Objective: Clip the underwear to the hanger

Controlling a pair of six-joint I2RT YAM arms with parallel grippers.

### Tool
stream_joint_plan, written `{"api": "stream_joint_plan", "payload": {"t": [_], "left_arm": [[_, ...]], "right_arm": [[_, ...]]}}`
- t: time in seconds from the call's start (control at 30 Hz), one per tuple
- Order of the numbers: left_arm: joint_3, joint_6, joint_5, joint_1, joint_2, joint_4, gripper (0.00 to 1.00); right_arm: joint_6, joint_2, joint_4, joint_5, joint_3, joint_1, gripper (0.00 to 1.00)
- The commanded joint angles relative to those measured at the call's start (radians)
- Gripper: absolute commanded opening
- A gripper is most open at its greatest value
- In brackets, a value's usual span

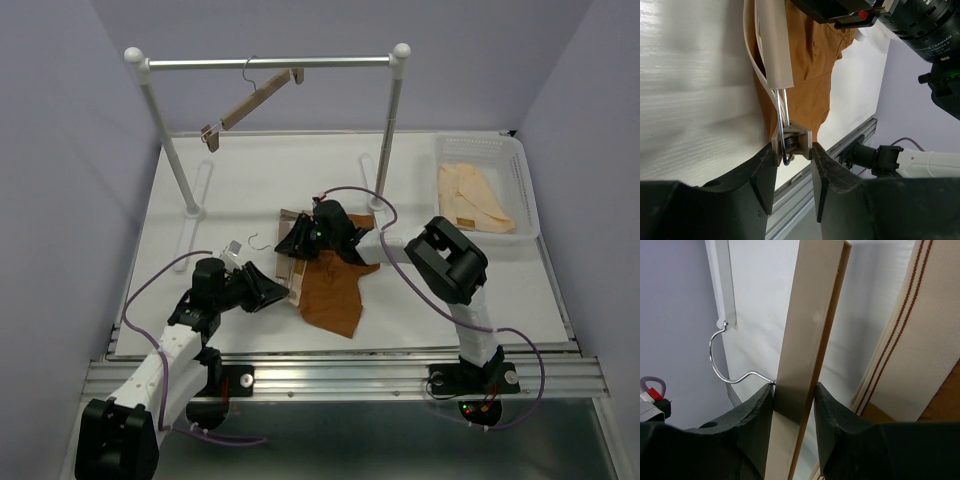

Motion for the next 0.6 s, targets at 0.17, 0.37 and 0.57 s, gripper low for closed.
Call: {"api": "stream_joint_plan", "payload": {"t": [0.17, 0.37, 0.57], "left_arm": [[0.005, 0.009, 0.032, -0.004, -0.05, 0.042, 0.6], [0.027, 0.011, 0.015, -0.004, -0.088, -0.012, 0.75], [0.094, 0.023, -0.049, -0.004, -0.152, -0.133, 0.99]], "right_arm": [[-0.036, -0.122, 0.108, 0.009, -0.059, 0.001, 0.06], [-0.034, -0.154, 0.119, -0.006, -0.089, 0.001, 0.02], [-0.077, -0.211, 0.122, -0.009, -0.152, 0.001, 0.02]]}}
